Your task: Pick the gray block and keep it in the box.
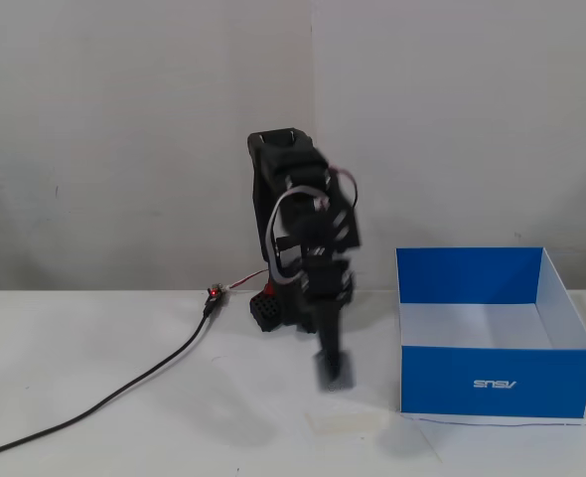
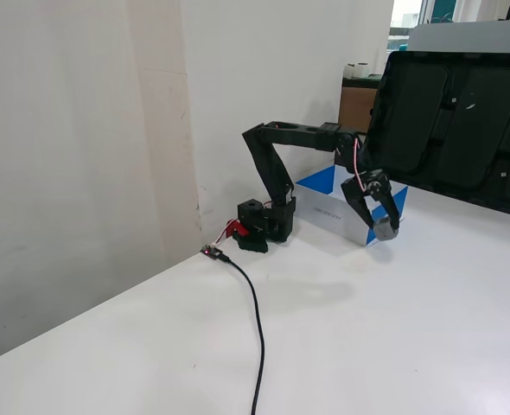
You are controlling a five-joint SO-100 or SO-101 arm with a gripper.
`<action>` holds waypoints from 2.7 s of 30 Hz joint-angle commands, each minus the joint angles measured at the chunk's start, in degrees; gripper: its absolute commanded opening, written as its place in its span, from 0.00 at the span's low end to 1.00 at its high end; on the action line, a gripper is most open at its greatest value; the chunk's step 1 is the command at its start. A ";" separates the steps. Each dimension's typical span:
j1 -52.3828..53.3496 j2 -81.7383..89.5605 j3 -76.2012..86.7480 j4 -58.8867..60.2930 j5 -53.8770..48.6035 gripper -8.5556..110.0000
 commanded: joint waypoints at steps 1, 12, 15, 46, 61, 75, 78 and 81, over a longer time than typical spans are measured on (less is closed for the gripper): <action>-10.37 8.09 -7.47 6.15 -0.97 0.15; -39.90 10.28 -9.23 13.01 -0.18 0.14; -43.51 9.93 -9.05 12.74 -0.09 0.22; 11.34 25.58 17.23 -9.32 -25.22 0.07; 24.79 64.16 46.05 -14.41 -16.87 0.07; 24.35 84.37 57.83 -1.93 -14.77 0.07; 24.61 84.37 58.18 -1.05 -13.71 0.07; 24.70 84.37 59.06 -0.53 -13.36 0.07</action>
